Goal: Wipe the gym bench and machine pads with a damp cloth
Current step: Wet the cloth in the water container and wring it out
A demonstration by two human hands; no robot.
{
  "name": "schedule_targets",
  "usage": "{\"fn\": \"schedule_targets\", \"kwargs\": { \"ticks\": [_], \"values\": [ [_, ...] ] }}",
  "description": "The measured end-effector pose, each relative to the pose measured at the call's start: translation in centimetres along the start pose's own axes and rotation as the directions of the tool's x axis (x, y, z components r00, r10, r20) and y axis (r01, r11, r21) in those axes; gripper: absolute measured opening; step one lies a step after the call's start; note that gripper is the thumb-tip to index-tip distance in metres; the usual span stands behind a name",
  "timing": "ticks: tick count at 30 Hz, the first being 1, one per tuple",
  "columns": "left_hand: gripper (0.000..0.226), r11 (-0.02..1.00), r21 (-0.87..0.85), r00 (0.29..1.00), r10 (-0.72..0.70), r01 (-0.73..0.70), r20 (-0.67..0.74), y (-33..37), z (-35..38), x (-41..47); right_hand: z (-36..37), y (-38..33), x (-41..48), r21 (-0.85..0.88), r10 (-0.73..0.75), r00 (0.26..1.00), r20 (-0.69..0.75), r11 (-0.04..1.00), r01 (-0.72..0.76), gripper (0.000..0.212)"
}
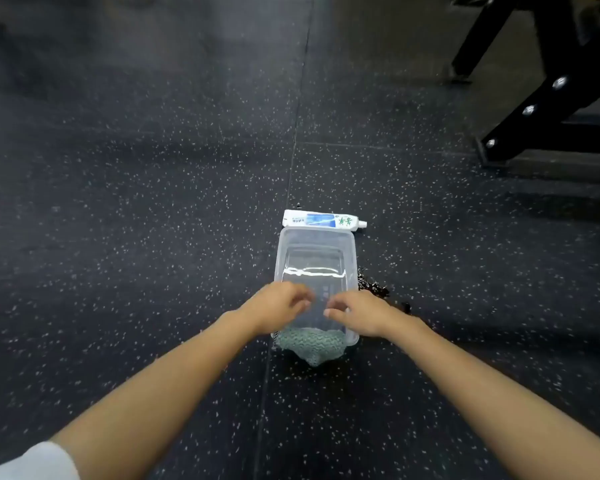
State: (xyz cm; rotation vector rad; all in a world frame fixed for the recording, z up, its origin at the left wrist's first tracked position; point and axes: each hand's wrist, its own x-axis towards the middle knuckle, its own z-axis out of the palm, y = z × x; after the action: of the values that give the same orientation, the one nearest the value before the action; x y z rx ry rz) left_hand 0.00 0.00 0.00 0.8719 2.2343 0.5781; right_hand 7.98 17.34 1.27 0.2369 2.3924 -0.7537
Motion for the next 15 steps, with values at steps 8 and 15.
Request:
{"fn": "schedule_targets", "kwargs": {
  "ticks": [8, 15],
  "values": [
    [0.034, 0.965, 0.260, 0.973, -0.034, -0.027, 0.229, -0.1, 1.5, 1.8, 1.8, -0.8, 1.7, -0.237, 0.106, 0.987, 0.119, 0.969, -0.075, 0.029],
    [0.036, 0.948, 0.317, 0.951, -0.057, -0.044, 0.304, 0.4, 1.6, 2.0, 1.5, -0.5, 2.0, 0.014, 0.115, 0.984, 0.138, 0.993, -0.118, 0.034]
  ]
}}
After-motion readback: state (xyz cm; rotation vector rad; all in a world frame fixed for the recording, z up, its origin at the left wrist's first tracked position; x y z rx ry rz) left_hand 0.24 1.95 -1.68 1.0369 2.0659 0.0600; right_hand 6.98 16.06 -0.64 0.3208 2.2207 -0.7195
